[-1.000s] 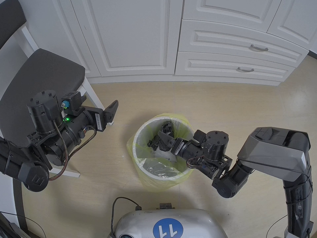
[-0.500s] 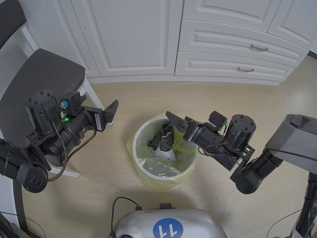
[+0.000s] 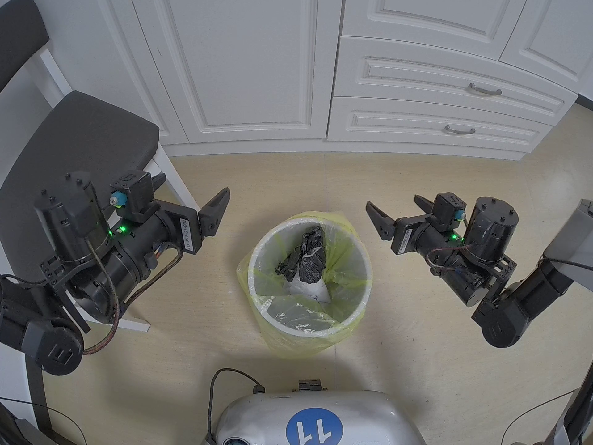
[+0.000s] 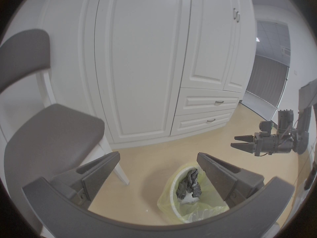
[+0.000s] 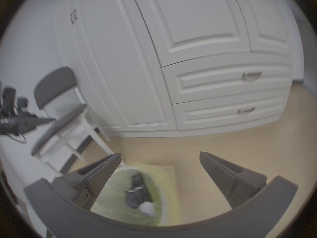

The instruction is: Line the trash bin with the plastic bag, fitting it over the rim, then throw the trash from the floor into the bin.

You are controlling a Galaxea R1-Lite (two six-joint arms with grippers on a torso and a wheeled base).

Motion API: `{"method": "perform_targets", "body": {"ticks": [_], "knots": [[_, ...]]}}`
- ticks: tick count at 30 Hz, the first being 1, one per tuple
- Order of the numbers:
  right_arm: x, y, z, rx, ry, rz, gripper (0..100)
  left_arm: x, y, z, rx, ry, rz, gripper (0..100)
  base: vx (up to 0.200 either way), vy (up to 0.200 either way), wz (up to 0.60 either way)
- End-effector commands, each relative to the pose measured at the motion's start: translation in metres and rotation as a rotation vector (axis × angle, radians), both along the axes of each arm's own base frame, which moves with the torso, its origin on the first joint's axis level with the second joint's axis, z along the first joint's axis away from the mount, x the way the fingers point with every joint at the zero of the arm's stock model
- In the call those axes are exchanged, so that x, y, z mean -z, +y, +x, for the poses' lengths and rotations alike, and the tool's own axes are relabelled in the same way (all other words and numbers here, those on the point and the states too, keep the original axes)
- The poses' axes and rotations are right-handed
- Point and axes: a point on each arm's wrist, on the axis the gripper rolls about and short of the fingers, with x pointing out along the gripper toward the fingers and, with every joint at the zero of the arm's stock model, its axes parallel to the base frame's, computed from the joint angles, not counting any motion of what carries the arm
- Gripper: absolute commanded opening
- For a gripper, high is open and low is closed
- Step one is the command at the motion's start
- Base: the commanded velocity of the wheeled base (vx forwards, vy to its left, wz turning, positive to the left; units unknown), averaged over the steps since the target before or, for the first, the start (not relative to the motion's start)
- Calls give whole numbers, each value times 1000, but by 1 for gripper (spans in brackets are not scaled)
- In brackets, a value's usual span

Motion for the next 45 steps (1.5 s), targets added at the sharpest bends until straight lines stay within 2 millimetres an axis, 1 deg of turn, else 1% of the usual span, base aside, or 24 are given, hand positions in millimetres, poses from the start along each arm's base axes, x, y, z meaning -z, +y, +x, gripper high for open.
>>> {"method": "perform_targets", "body": {"ticks": [1, 6, 8, 10, 12, 14, 15, 16, 18, 21, 23, 26, 29, 32, 33, 34, 35, 37, 38, 39, 40, 42, 44, 45], "knots": [[-13, -14, -8, 115, -36, -74, 100, -17, 5, -24, 14, -112, 11, 100, 0, 0, 0], [-21, -21, -15, 185, -58, -107, 100, -28, 9, -28, -21, -186, -11, 100, 0, 0, 0], [-39, -40, -14, 301, -112, -108, 100, -39, 11, -30, -55, -285, -5, 100, 0, 0, 0], [-51, -55, -18, 379, -144, -110, 100, -50, 14, -38, -94, -391, -10, 100, 0, 0, 0], [-62, -68, -24, 432, -183, -94, 100, -56, 18, -41, -156, -465, 6, 100, 0, 0, 0], [-69, -77, -30, 455, -215, -78, 100, -58, 23, -42, -214, -487, 27, 100, 0, 0, 0], [-69, -77, -30, 455, -215, -78, 100, -58, 23, -42, -214, -487, 27, 100, 0, 0, 0], [-79, -81, -37, 470, -257, -70, 100, -60, 29, -43, -244, -493, 36, 100, 0, 0, 0], [-83, -77, -46, 456, -287, -75, 100, -61, 31, -41, -255, -496, 35, 100, 0, 0, 0], [-80, -63, -59, 410, -307, -109, 100, -59, 31, -38, -261, -487, 43, 100, 0, 0, 0], [-76, -60, -62, 416, -318, -134, 100, -57, 32, -38, -266, -480, 51, 100, 0, 0, 0], [-64, -61, -58, 427, -283, -193, 100, -55, 33, -39, -266, -475, 56, 100, 0, 0, 0], [-60, -62, -54, 427, -272, -199, 100, -56, 34, -40, -265, -476, 48, 100, 0, 0, 0], [-59, -64, -51, 433, -265, -185, 100, -75, 41, -46, -293, -543, 27, 100, 0, 0, 0], [-61, -65, -53, 431, -270, -164, 100, -91, 43, -49, -316, -592, 34, 100, 0, 0, 0], [-62, -65, -53, 431, -271, -161, 100, -93, 43, -49, -317, -595, 35, 100, 0, 0, 0], [-66, -65, -54, 429, -281, -136, 100, -107, 45, -50, -341, -613, 51, 100, 0, 0, 0], [-69, -66, -57, 429, -290, -114, 100, -116, 48, -51, -352, -618, 51, 100, 0, 0, 0], [-69, -66, -57, 429, -290, -114, 100, -116, 48, -51, -352, -618, 51, 100, 0, 0, 0], [-65, -69, -55, 436, -274, -109, 100, -122, 56, -46, -388, -605, 66, 100, 0, 0, 0], [-65, -69, -54, 439, -272, -109, 100, -122, 58, -45, -395, -602, 66, 100, 0, 0, 0], [-62, -80, -43, 479, -264, -106, 100, -127, 71, -36, -444, -564, 58, 100, 0, 0, 0], [-65, -85, -34, 507, -278, -99, 100, -130, 75, -31, -450, -534, 43, 100, 0, 0, 0], [-71, -89, -28, 527, -292, -96, 100, -130, 79, -25, -454, -483, 32, 100, 0, 0, 0]]}}
